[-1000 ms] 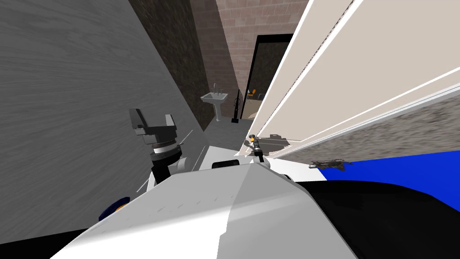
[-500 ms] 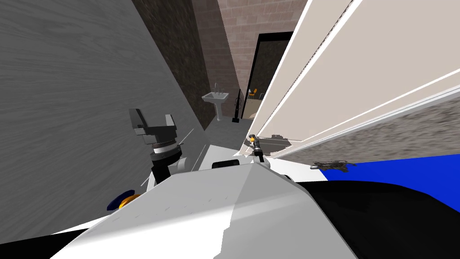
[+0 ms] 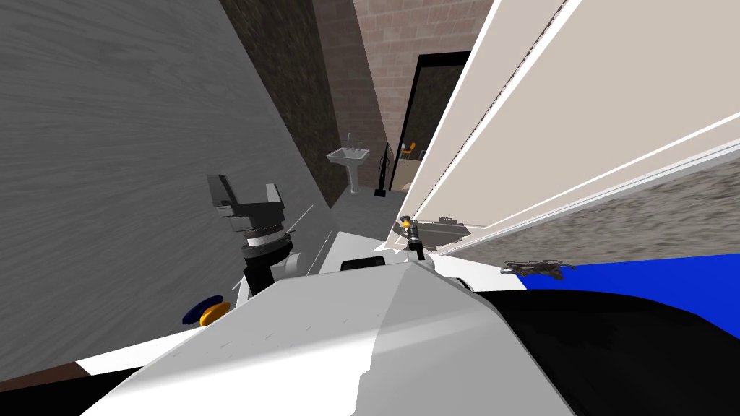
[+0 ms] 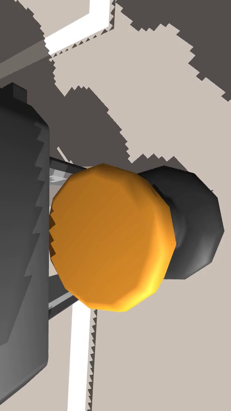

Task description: Pull the door open

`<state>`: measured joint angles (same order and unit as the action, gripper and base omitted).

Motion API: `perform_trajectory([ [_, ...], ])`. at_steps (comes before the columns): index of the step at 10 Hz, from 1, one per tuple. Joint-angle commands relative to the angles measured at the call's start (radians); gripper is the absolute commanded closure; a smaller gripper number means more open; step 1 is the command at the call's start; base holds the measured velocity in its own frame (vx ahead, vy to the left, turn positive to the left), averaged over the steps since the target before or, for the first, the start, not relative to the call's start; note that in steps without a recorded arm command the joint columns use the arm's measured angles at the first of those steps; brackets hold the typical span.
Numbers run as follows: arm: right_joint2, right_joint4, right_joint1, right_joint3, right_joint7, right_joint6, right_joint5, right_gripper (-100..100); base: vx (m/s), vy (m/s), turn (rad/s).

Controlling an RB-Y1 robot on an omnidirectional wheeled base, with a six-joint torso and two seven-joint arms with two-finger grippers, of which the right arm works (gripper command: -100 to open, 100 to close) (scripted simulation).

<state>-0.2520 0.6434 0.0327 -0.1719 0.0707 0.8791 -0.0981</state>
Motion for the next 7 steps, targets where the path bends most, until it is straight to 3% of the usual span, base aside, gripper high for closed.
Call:
perform_trajectory([
  [1, 0.018, 0.023, -0.003, 0.021, 0.028, -0.004, -0.004, 100, -0.035, -0.011, 0.035],
  [2, 0.018, 0.023, -0.003, 0.021, 0.028, -0.004, -0.004, 100, -0.013, -0.001, -0.034],
  [4, 0.012, 0.018, 0.003, 0.043, 0.095, -0.005, -0.044, 100, -0.049, -0.011, 0.070],
  [7, 0.009, 0.015, 0.006, 0.054, 0.153, -0.005, -0.064, 100, -0.046, -0.019, 0.031],
])
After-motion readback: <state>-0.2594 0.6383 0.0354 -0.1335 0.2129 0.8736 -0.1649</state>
